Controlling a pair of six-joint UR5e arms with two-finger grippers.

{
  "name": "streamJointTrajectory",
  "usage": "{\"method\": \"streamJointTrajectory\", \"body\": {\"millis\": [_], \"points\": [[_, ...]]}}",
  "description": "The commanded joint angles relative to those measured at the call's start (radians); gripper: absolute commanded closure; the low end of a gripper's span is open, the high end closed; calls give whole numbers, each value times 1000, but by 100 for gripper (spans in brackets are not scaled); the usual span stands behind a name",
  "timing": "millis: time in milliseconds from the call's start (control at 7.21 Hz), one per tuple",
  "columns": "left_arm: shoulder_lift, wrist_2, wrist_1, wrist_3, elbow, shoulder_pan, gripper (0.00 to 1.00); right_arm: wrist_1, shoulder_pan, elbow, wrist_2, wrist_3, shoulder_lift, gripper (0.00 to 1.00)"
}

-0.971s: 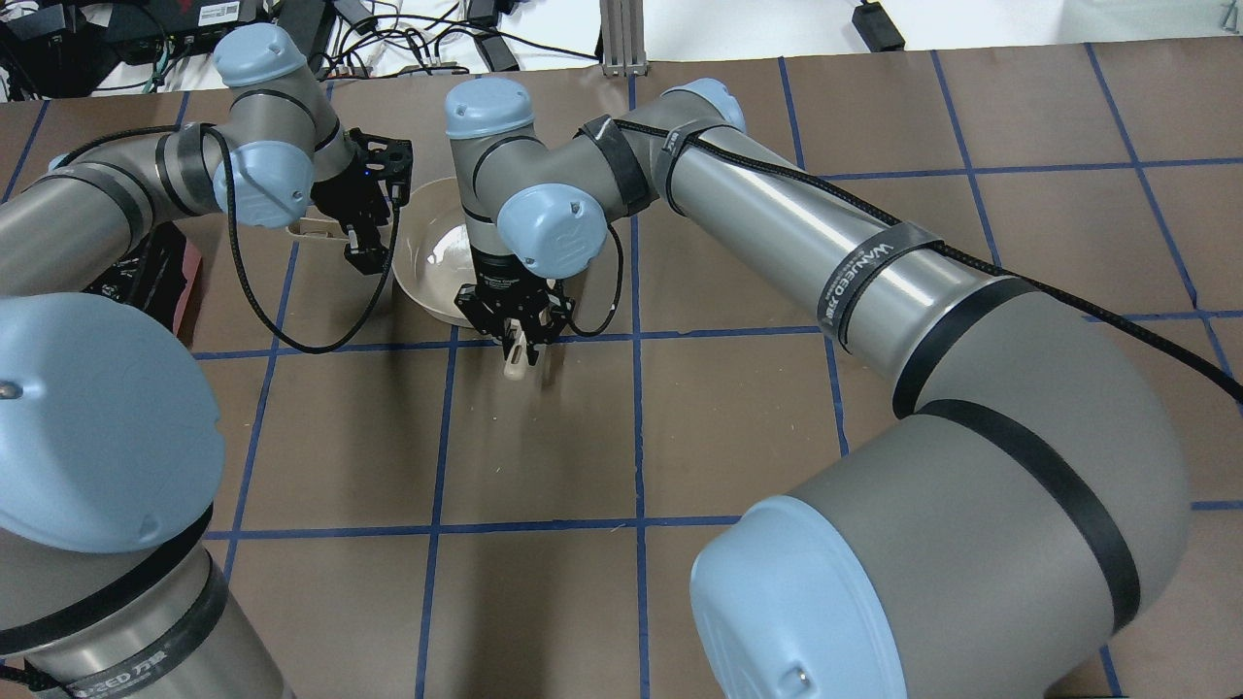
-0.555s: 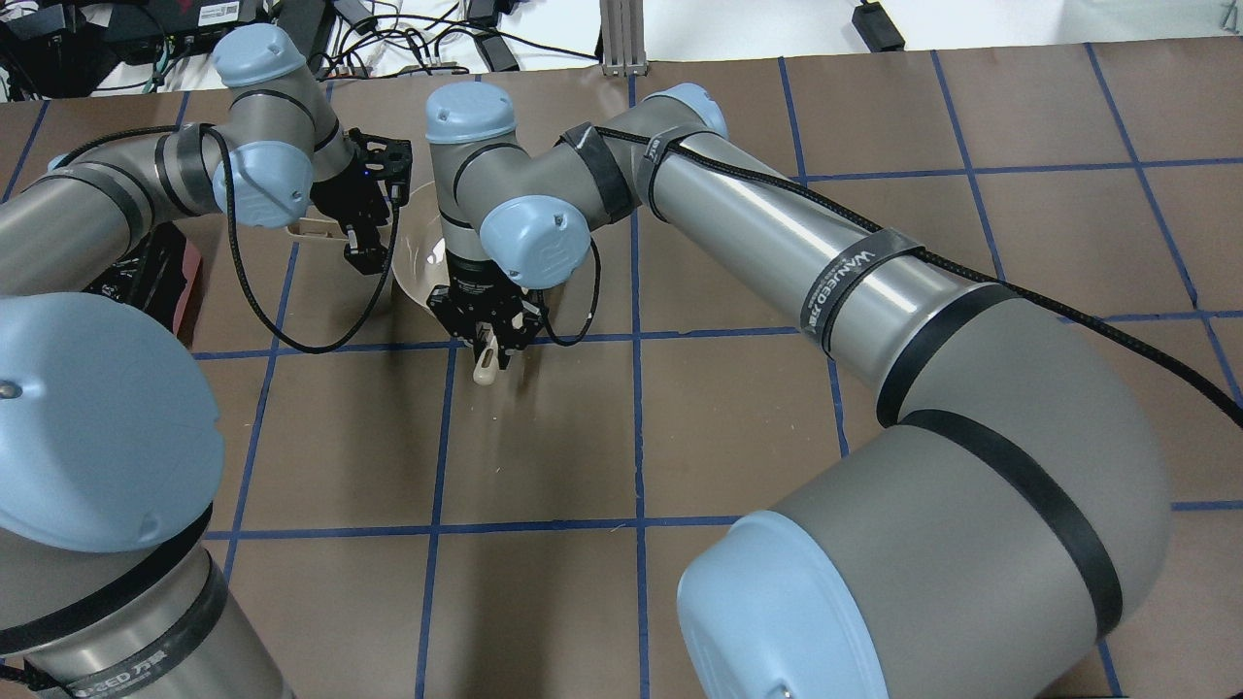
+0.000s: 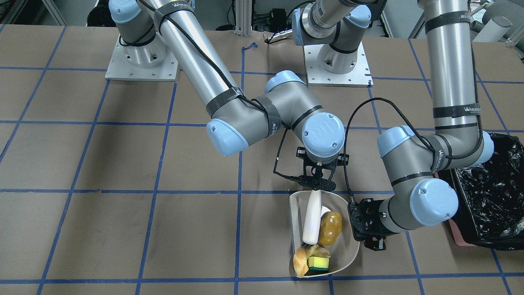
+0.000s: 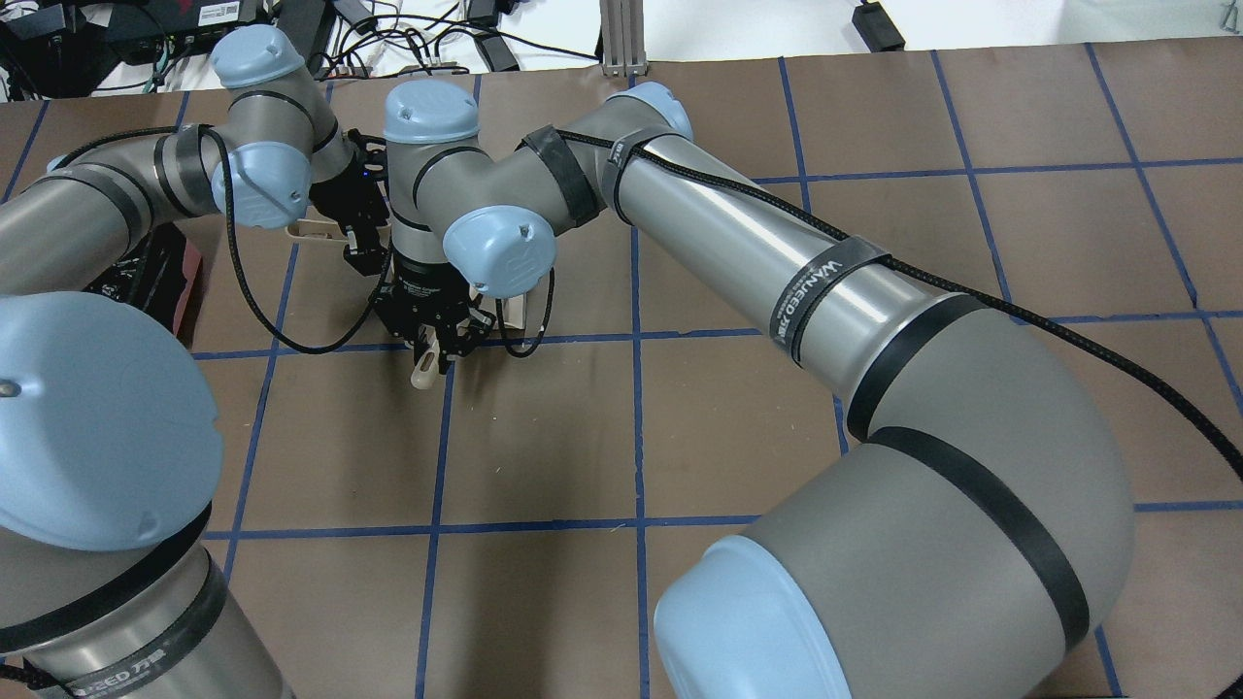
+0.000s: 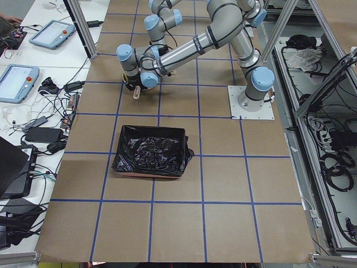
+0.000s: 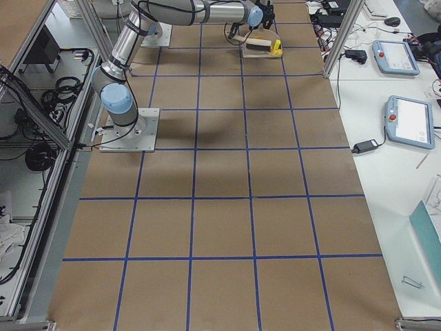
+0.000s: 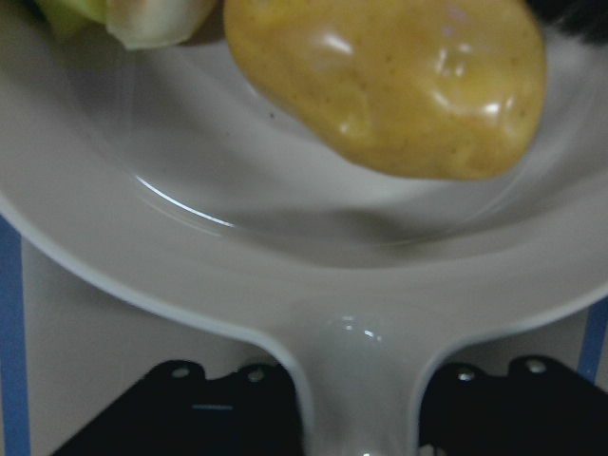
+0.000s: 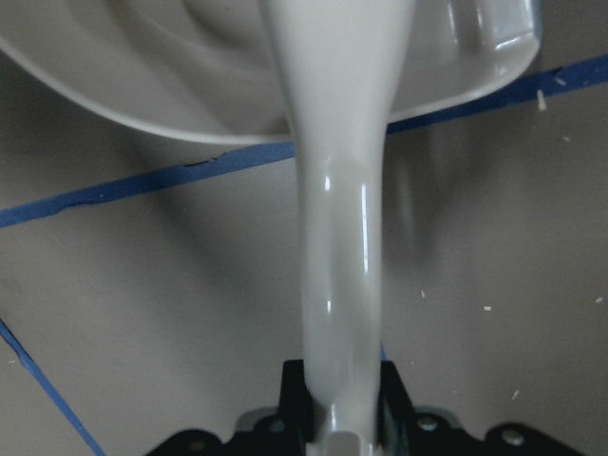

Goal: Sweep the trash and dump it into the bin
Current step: 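Push the items into the dustpan with the brush while the left gripper holds it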

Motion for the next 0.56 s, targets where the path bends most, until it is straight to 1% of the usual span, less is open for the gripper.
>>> {"method": "streamJointTrajectory", "body": {"millis": [0, 139, 278, 416], "points": [[0, -3, 0, 9, -1, 3, 100, -13, 16, -5, 14, 22, 7, 99], [0, -5, 0, 12, -1, 3, 100, -24, 18, -7, 41, 26, 7, 99], [0, -5, 0, 12, -1, 3, 100, -41, 18, -7, 48, 40, 5, 99], [0, -5, 0, 12, -1, 3, 100, -38, 16, -5, 30, 36, -2, 99]]}}
